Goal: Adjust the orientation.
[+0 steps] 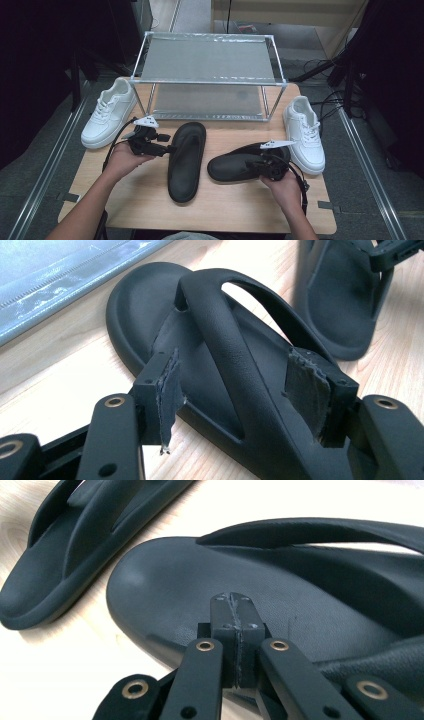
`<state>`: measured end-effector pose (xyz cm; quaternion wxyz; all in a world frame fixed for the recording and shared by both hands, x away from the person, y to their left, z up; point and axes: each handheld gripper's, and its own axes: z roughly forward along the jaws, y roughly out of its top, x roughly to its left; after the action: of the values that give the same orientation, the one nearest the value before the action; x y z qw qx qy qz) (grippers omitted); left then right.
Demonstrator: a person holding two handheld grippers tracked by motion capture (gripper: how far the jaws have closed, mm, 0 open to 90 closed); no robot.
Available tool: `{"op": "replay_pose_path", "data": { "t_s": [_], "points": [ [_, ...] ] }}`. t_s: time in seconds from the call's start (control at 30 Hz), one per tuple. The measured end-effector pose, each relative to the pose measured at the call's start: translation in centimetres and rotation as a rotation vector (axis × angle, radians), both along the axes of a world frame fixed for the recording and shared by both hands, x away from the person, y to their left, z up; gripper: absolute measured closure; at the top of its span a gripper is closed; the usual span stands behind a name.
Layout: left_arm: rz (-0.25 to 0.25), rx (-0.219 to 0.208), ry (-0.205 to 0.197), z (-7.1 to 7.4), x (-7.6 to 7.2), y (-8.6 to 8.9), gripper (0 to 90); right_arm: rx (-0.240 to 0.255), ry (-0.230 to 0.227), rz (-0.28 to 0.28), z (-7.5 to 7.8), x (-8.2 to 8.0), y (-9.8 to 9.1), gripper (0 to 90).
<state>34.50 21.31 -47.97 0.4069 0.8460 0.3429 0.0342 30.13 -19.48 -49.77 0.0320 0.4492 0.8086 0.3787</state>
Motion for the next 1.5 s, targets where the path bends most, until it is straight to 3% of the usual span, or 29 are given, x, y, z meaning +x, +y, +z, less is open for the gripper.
{"op": "replay_pose_path", "data": {
  "t_s": [0.2,0.4,0.77,1.17,1.23,1.3,1.5],
  "points": [
    [0.005,0.005,0.0,-0.1,0.5,-0.4,39.8,-0.009,0.015,-0.009,0.1,-1.3,-0.7,90.0],
    [-0.002,0.004,-0.001,0.0,0.5,-0.5,39.8,0.011,-0.009,-0.028,0.9,-1.3,-1.5,90.0],
    [-0.009,0.002,0.021,-0.3,0.7,-0.7,39.7,0.001,-0.071,-0.125,2.3,-0.5,-4.3,90.0],
    [-0.021,0.008,0.021,-0.3,0.5,-1.0,39.6,0.014,-0.073,-0.235,2.3,0.4,-7.8,90.0],
    [-0.02,0.008,0.023,-0.3,0.5,-1.0,39.6,0.026,-0.047,-0.224,1.9,0.6,-7.9,90.0],
    [-0.017,0.008,0.019,-0.2,0.5,-0.9,39.6,0.008,-0.03,-0.215,1.4,0.9,-7.6,90.0],
    [-0.015,0.006,0.019,-0.2,0.5,-0.8,39.6,-0.007,-0.028,-0.204,1.1,1.5,-6.9,90.0]
  ]
}}
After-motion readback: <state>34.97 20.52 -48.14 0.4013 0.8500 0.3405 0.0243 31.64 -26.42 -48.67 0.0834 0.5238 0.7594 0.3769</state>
